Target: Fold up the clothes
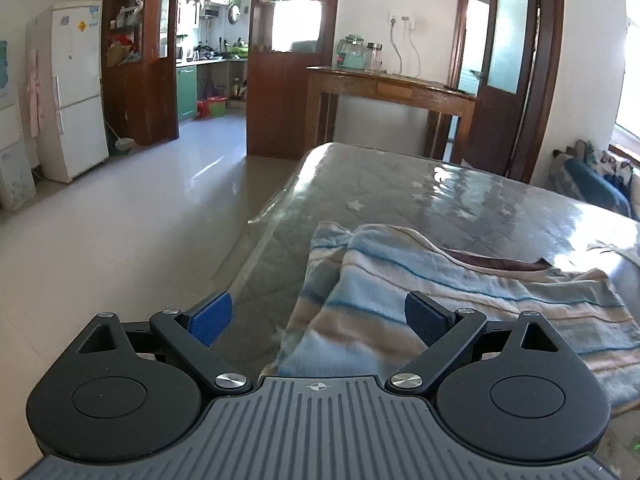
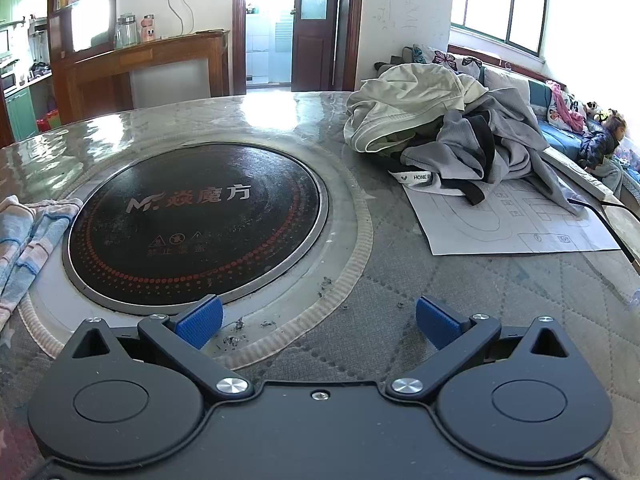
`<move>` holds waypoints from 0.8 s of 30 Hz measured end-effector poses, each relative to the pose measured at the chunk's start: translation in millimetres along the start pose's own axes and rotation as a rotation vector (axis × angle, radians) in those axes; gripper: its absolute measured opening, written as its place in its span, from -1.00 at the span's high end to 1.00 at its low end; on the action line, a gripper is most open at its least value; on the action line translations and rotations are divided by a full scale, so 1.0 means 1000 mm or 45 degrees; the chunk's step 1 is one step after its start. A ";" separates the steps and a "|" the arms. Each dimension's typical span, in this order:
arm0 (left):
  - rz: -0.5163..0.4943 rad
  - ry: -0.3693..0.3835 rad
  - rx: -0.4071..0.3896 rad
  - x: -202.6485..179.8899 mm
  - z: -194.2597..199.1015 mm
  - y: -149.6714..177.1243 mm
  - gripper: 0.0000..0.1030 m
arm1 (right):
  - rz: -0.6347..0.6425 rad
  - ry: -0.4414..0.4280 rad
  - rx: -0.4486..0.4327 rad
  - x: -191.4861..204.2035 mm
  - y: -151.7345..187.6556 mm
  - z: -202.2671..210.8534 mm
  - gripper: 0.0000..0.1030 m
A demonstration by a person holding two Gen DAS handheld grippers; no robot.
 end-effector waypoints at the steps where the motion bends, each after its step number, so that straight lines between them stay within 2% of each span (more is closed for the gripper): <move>1: 0.004 0.006 0.020 -0.001 -0.008 0.000 -0.83 | -0.001 0.000 0.000 0.000 0.000 0.000 -1.00; 5: 0.003 0.005 0.084 -0.004 -0.034 0.004 -0.81 | -0.002 -0.001 0.000 0.000 0.000 0.000 -1.00; 8: 0.002 0.009 0.134 -0.005 -0.048 0.009 -0.64 | -0.002 -0.001 0.000 0.001 -0.001 0.000 -1.00; 10: 0.015 0.024 0.163 -0.006 -0.054 0.013 -0.39 | -0.002 -0.001 0.000 0.002 -0.001 -0.001 -1.00; 12: 0.027 0.035 0.182 -0.006 -0.058 0.015 -0.32 | -0.002 -0.001 0.000 0.002 -0.001 -0.001 -1.00; 16: -0.030 0.044 0.164 -0.017 -0.061 0.018 -0.11 | -0.002 -0.002 0.000 0.003 -0.002 -0.001 -1.00; 24: -0.035 0.048 0.155 -0.018 -0.064 0.020 -0.10 | -0.002 -0.002 0.000 0.004 -0.003 -0.002 -1.00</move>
Point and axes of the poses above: each gripper's, at about its wrist camera, not at the fingertips, and z roughly against the way its jaws point, x to its left, y to its underside, the point moved 2 cm from there along -z, roughly the way its jaws point, and after that the axes turned 15 degrees about -x, right-handed, at the moved point
